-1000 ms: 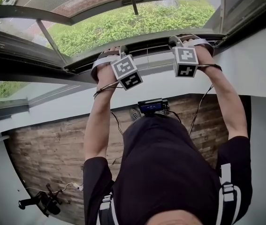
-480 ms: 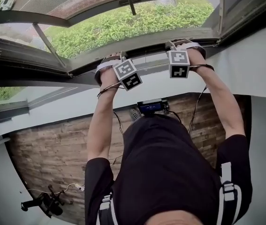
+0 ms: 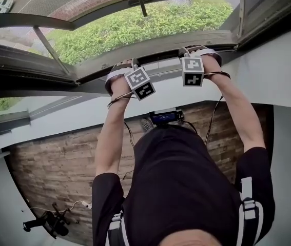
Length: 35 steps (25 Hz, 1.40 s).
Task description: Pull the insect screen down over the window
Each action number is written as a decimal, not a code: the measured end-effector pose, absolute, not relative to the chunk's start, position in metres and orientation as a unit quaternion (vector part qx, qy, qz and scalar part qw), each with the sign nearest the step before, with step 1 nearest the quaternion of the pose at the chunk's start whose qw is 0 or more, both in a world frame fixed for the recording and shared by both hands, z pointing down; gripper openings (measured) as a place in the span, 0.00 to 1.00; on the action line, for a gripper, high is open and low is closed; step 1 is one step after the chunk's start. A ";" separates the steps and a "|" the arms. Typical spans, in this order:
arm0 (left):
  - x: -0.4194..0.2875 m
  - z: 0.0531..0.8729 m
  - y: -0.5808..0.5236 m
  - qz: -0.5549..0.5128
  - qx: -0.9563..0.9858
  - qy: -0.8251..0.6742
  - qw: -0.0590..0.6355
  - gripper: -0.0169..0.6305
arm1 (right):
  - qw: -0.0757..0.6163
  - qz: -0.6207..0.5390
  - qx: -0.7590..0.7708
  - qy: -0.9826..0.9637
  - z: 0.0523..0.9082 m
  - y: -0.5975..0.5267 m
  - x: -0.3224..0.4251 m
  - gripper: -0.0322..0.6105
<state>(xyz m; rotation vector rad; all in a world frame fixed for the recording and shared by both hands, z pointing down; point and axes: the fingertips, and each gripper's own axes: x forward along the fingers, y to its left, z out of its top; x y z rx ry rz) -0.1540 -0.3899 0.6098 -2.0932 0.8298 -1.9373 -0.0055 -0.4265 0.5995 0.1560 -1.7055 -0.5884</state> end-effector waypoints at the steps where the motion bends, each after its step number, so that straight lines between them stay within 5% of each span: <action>1: -0.154 0.613 -0.391 -0.651 -0.699 0.282 0.091 0.05 | 0.619 -0.254 0.068 -0.740 0.602 -0.427 -0.006 0.08; 35: -0.142 0.628 -0.398 -0.628 -0.703 0.313 0.112 0.05 | 0.609 -0.275 0.108 -0.736 0.619 -0.431 0.002 0.07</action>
